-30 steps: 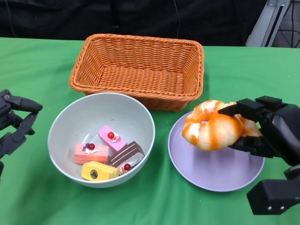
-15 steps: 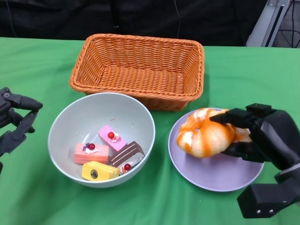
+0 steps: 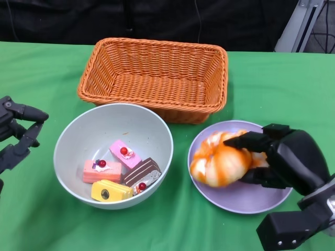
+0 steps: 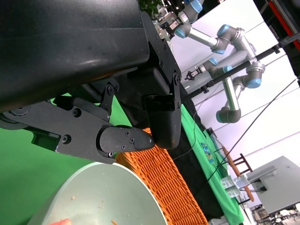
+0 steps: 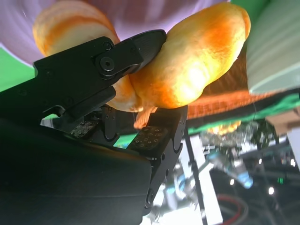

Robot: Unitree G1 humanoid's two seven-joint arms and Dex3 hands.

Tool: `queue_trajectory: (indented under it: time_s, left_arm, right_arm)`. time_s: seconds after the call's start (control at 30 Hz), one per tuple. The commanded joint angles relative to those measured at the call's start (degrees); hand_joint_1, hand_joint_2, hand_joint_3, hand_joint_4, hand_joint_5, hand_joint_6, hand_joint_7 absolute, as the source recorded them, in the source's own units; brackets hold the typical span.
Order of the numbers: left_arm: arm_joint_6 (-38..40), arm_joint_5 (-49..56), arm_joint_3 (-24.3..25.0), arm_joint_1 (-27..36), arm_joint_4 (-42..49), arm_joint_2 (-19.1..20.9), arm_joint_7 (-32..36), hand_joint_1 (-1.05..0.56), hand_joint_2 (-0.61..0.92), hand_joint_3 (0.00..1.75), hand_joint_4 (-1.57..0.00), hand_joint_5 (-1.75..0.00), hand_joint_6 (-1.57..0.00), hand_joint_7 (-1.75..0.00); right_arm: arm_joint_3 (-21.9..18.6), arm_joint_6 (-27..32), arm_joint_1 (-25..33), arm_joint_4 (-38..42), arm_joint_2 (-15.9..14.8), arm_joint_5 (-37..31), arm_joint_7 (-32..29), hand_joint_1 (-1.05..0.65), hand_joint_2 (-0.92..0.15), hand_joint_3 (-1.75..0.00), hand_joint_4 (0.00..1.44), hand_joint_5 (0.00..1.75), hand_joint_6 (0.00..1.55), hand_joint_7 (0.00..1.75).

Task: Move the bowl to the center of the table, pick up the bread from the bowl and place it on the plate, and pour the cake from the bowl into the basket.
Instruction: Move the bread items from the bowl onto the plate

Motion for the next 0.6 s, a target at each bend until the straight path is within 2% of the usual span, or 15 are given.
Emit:
queue_trajectory:
  time_s: [0.03, 0.13, 0.37, 0.6]
  left_arm:
    - [-0.03, -0.12, 0.17, 0.88, -0.43, 0.99, -0.22, -0.23, 0.92, 0.34, -0.81, -1.51, -0.83, -1.06]
    - [0.16, -0.29, 0.18, 0.91, -0.56, 0.92, -0.31, -0.22, 0.92, 0.34, -0.81, -1.51, -0.82, -1.05]
    - [1.17, -0.1, 0.19, 1.09, -1.35, 0.73, 0.11, -0.23, 0.92, 0.33, -0.83, -1.5, -0.85, -1.05]
    - [1.1, 0.0, 0.19, 1.37, -1.95, 0.62, 0.02, -0.24, 0.92, 0.32, -0.83, -1.5, -0.85, -1.06]
  right_arm:
    - [0.15, 1.81, 0.5, -1.56, -1.06, 0.3, 1.51, -0.18, -0.84, -0.01, 0.81, 1.03, 1.09, 0.36]
    - [0.28, 2.68, 0.84, -2.24, -1.18, 0.39, 2.36, -0.18, -0.85, -0.01, 0.82, 1.01, 1.09, 0.35]
    - [0.53, 5.53, 1.96, -3.8, -1.31, 0.51, 5.32, -0.17, -0.83, 0.0, 0.81, 1.09, 1.11, 0.33]
    - [0.78, 7.78, 3.15, -6.45, -1.93, 0.13, 8.44, -0.18, -0.84, -0.01, 0.81, 1.06, 1.12, 0.26]
